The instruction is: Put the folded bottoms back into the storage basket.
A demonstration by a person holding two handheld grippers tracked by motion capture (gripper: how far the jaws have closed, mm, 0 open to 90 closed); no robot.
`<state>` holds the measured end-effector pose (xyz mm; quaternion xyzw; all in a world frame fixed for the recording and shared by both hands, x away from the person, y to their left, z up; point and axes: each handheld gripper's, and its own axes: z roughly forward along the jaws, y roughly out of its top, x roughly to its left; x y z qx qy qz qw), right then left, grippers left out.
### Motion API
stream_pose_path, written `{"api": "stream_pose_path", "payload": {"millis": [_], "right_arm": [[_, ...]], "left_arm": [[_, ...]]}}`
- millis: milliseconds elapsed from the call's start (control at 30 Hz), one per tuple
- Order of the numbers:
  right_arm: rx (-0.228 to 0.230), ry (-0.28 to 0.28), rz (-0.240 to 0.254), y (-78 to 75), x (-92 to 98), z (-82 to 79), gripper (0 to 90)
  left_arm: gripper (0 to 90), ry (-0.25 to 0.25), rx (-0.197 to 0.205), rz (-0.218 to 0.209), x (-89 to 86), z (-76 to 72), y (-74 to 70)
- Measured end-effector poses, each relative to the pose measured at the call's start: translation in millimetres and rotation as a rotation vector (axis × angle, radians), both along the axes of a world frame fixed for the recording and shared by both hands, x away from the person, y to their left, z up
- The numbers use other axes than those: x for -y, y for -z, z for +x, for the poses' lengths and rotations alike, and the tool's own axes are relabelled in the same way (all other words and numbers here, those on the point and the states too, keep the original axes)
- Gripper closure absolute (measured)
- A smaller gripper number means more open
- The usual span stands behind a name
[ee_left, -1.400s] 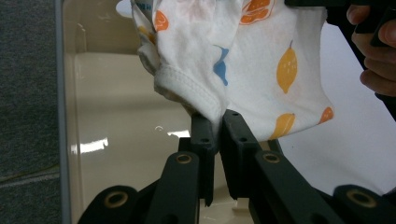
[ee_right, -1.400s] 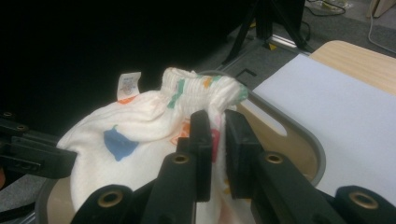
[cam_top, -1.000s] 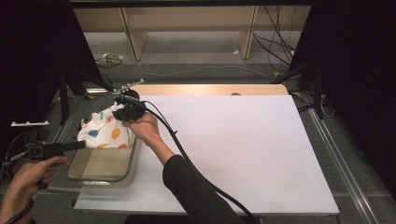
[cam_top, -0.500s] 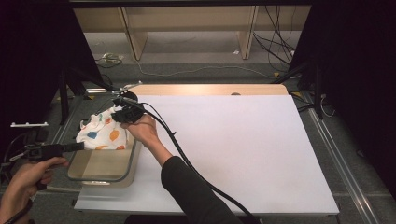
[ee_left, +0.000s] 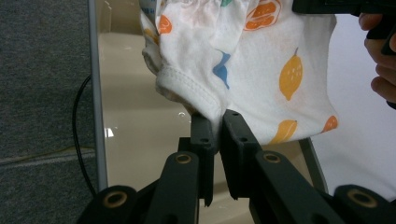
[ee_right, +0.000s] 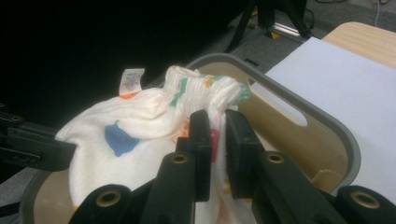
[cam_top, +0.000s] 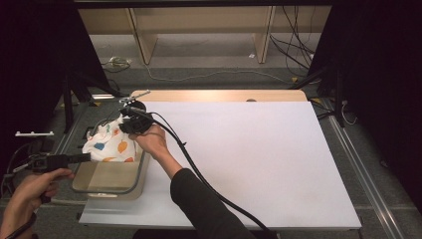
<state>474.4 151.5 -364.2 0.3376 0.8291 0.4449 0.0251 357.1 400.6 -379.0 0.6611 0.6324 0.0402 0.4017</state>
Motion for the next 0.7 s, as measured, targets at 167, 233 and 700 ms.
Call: {"api": "stream_pose_path", "payload": {"millis": [167, 233, 700], "right_arm": [[-0.005, -0.001, -0.003, 2.9, -0.3, -0.1, 82.0], [-0.004, -0.002, -0.005, 3.2, -0.7, -0.5, 81.8], [-0.017, 0.011, -0.001, -3.7, 6.6, 0.5, 33.4]], "left_arm": [[83.0, -0.007, -0.001, -0.002, -0.8, 0.1, 1.2], [83.0, -0.005, -0.004, 0.0, -0.7, 0.3, 1.9], [38.6, -0.047, -0.006, 0.06, 8.1, 5.2, 2.5]]}}
